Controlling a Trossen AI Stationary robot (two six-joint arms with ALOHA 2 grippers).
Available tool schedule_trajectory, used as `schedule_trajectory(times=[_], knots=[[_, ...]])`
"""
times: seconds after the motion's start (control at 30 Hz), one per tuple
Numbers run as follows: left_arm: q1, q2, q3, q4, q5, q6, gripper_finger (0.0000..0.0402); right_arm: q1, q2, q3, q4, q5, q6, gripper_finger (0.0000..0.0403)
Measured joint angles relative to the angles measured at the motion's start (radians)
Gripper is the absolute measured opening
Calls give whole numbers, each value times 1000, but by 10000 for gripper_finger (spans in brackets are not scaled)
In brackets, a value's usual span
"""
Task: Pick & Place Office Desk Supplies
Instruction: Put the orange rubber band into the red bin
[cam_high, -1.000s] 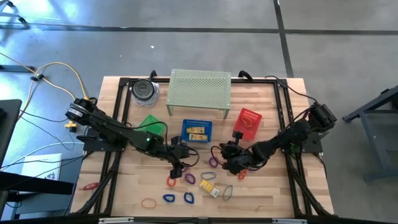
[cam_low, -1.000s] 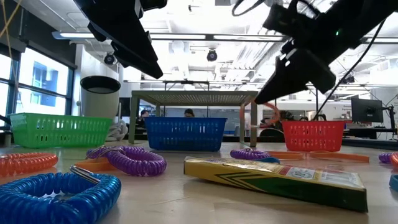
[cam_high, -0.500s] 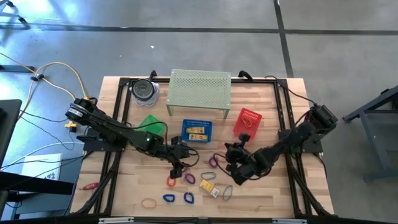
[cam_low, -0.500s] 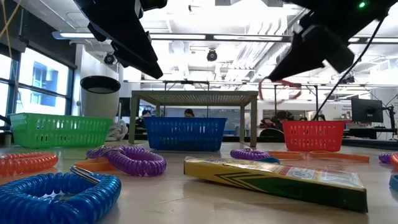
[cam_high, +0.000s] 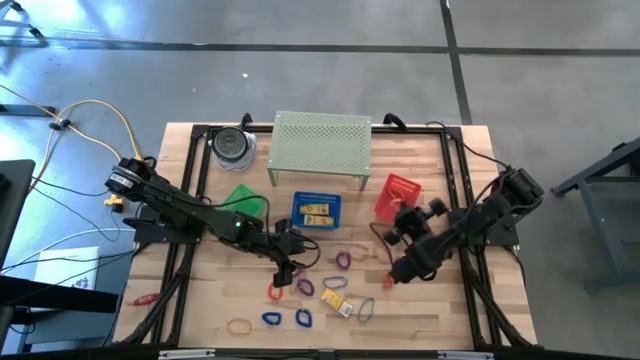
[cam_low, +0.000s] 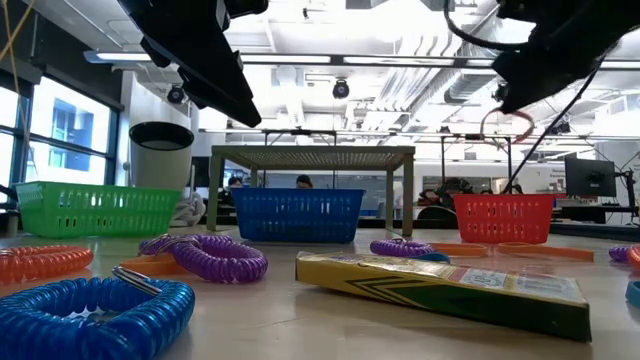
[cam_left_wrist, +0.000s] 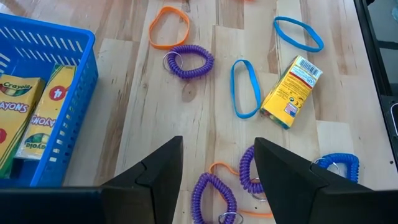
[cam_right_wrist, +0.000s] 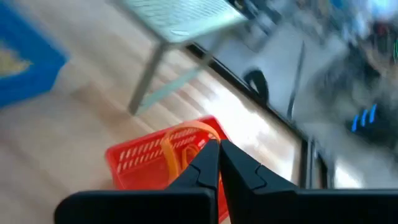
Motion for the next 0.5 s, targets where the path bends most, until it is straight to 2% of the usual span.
schedule_trajectory(times=[0.03,0.27,0.4,0.5], knots=[[0,0,0,0,0,0,191,-10,-2,-1,3,-21,49,3],[0,0,0,0,0,0,191,-119,-29,-47,13,-118,41,3],[0,0,0,-3,0,1,191,-189,-66,-81,69,-144,-53,3],[0,0,0,-4,0,10,191,-234,-76,-100,166,-189,-192,3]])
